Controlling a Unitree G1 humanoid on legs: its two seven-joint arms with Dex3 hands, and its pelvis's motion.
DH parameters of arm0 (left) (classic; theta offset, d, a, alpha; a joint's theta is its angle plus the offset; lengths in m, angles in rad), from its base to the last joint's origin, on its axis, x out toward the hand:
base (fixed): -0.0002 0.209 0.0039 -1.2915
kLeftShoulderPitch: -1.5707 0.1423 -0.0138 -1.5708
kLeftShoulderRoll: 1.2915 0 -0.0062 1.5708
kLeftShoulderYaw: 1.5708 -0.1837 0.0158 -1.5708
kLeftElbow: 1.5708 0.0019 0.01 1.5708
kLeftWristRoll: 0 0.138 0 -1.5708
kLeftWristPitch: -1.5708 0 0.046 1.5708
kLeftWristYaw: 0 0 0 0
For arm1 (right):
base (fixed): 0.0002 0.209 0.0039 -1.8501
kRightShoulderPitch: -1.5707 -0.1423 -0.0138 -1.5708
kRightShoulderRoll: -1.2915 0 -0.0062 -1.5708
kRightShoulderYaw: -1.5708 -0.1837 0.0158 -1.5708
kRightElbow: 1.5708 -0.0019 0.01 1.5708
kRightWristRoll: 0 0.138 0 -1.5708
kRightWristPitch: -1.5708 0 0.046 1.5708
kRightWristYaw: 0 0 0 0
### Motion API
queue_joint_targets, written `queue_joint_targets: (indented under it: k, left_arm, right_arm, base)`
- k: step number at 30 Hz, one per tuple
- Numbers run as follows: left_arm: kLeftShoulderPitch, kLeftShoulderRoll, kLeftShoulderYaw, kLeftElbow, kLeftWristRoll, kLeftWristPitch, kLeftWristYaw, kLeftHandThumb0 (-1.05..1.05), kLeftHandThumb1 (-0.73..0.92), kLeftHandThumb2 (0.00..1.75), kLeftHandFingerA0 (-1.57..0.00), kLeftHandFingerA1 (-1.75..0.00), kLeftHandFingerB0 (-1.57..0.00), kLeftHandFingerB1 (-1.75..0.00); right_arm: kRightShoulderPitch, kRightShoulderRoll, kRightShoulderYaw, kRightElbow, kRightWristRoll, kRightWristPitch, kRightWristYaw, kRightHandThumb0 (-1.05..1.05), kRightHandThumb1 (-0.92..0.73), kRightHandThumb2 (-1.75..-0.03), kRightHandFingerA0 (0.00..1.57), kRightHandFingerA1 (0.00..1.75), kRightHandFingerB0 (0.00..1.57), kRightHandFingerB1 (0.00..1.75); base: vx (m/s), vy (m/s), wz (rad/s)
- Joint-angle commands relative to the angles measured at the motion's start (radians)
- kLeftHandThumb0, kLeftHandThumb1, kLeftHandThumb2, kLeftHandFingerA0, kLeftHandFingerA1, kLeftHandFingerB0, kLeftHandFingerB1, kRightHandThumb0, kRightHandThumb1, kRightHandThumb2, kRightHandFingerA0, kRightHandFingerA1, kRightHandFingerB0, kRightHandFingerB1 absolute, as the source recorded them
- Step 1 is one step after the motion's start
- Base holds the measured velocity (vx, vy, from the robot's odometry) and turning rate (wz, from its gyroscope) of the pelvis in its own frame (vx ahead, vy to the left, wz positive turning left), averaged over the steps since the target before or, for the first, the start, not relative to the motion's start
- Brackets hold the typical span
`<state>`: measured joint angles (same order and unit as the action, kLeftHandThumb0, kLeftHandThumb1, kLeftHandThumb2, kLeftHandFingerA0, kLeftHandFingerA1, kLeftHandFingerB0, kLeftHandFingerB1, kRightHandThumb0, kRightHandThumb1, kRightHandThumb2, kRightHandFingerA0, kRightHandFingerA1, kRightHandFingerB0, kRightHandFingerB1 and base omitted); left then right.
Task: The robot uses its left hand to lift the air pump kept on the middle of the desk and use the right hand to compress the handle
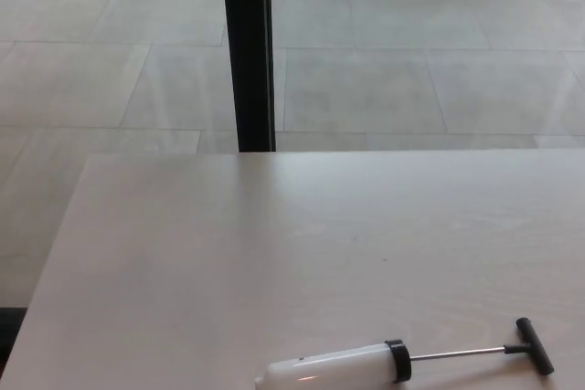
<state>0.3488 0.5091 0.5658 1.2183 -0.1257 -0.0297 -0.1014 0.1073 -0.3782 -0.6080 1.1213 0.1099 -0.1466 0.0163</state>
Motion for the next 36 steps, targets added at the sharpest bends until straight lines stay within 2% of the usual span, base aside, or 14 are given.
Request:
queue_joint_targets:
  k: [1,4,10,11,13,14,15,16,18,19,33,34,35,36]
  left_arm:
    - [-0.027,0.079,0.225,0.077,-0.226,-0.023,-0.043,-0.49,0.56,0.56,-0.48,-0.56,-0.49,-0.47]
    - [-0.068,0.096,0.385,0.084,-0.345,-0.011,-0.042,-0.55,0.71,0.61,-0.20,-0.49,-0.14,-0.38]
    - [-0.226,0.184,0.451,0.028,-0.342,-0.100,-0.017,-0.69,0.56,0.91,-0.23,-0.57,-0.30,-0.55]
    - [-0.241,0.190,0.435,-0.003,-0.320,-0.142,-0.059,-0.57,0.76,0.60,-0.25,-0.46,-0.39,-0.40]
    - [-0.309,0.211,0.407,-0.087,-0.293,-0.170,-0.091,-0.52,0.70,0.61,-0.41,-0.54,-0.46,-0.49]
    - [-0.340,0.205,0.351,-0.182,-0.238,-0.185,-0.054,-0.54,0.53,0.94,-0.32,-0.59,-0.18,-0.49]
    - [-0.377,0.199,0.303,-0.263,-0.204,-0.181,-0.043,-0.63,0.55,0.92,-0.31,-0.57,-0.19,-0.47]
    - [-0.387,0.197,0.293,-0.283,-0.200,-0.176,-0.045,-0.63,0.55,0.92,-0.31,-0.57,-0.19,-0.47]
    - [-0.400,0.177,0.243,-0.363,-0.160,-0.215,-0.040,-0.57,0.54,0.93,-0.32,-0.59,-0.19,-0.48]
    - [-0.441,0.106,0.109,-0.671,-0.075,-0.187,0.015,-0.60,0.68,0.60,-0.44,-0.47,-0.41,-0.38]
    - [-0.543,-0.051,-0.385,-1.281,0.288,-0.021,0.031,-0.69,0.51,0.90,-0.38,-0.59,-0.28,-0.50]
    - [-0.548,-0.060,-0.418,-1.297,0.315,-0.013,0.027,-0.69,0.51,0.91,-0.40,-0.59,-0.26,-0.49]
    - [-0.541,-0.068,-0.481,-1.342,0.372,0.018,0.006,-0.75,0.52,0.90,-0.35,-0.58,-0.28,-0.50]
    - [-0.540,-0.079,-0.511,-1.341,0.393,-0.006,-0.001,-0.72,0.50,0.90,-0.40,-0.62,-0.27,-0.50]
  right_arm:
    - [-0.040,-0.102,-0.172,0.066,0.201,-0.048,0.065,-0.91,-0.61,-1.01,0.02,0.31,0.02,0.35]
    - [-0.060,-0.158,-0.202,0.077,0.207,-0.013,0.084,-1.05,-0.81,-1.12,0.00,0.08,0.00,0.00]
    - [-0.155,-0.249,-0.205,0.022,0.194,-0.022,0.087,-1.02,-0.85,-1.16,0.00,0.11,0.00,0.01]
    - [-0.166,-0.259,-0.197,-0.002,0.186,-0.026,0.089,-0.83,-0.90,-0.80,0.00,0.01,0.00,0.08]
    - [-0.193,-0.280,-0.172,-0.054,0.168,-0.047,0.117,-0.86,-0.91,-0.78,0.00,0.03,0.00,0.10]
    - [-0.227,-0.287,-0.157,-0.090,0.163,-0.036,0.113,-0.88,-0.92,-0.71,0.00,0.13,0.00,0.21]
    - [-0.255,-0.284,-0.150,-0.129,0.170,-0.049,0.126,-0.97,-0.82,-1.17,0.00,0.11,0.00,0.05]
    - [-0.260,-0.281,-0.149,-0.141,0.173,-0.056,0.132,-0.97,-0.82,-1.17,0.00,0.11,0.00,0.05]
    - [-0.271,-0.274,-0.141,-0.191,0.174,-0.065,0.139,-0.85,-0.92,-0.71,0.00,0.10,0.00,0.21]
    - [-0.315,-0.243,-0.099,-0.308,0.167,-0.099,0.160,-0.96,-0.76,-1.16,0.00,0.23,0.07,0.24]
    - [-0.367,-0.107,0.173,-0.616,0.019,-0.179,0.170,-1.05,-0.76,-1.25,0.01,0.72,0.11,0.67]
    - [-0.359,-0.096,0.195,-0.645,0.002,-0.167,0.156,-1.05,-0.92,-0.78,0.00,0.90,0.06,0.76]
    - [-0.349,-0.070,0.221,-0.655,-0.001,-0.172,0.167,-1.03,-0.71,-1.22,0.06,0.75,0.12,0.70]
    - [-0.340,-0.053,0.236,-0.666,0.001,-0.165,0.171,-1.05,-0.92,-0.71,0.03,0.94,0.07,0.77]
  base:
    - [0.00,0.000,0.00]
    - [0.00,0.000,0.00]
    - [0.00,0.000,0.00]
    - [0.00,0.000,0.00]
    - [0.00,0.000,0.00]
    - [0.00,0.000,0.00]
    - [0.00,0.000,0.00]
    - [0.00,0.000,0.00]
    - [0.00,0.000,0.00]
    - [0.00,0.000,0.00]
    - [0.00,0.000,0.00]
    - [0.00,0.000,0.00]
    - [0.00,0.000,0.00]
    - [0.00,0.000,0.00]
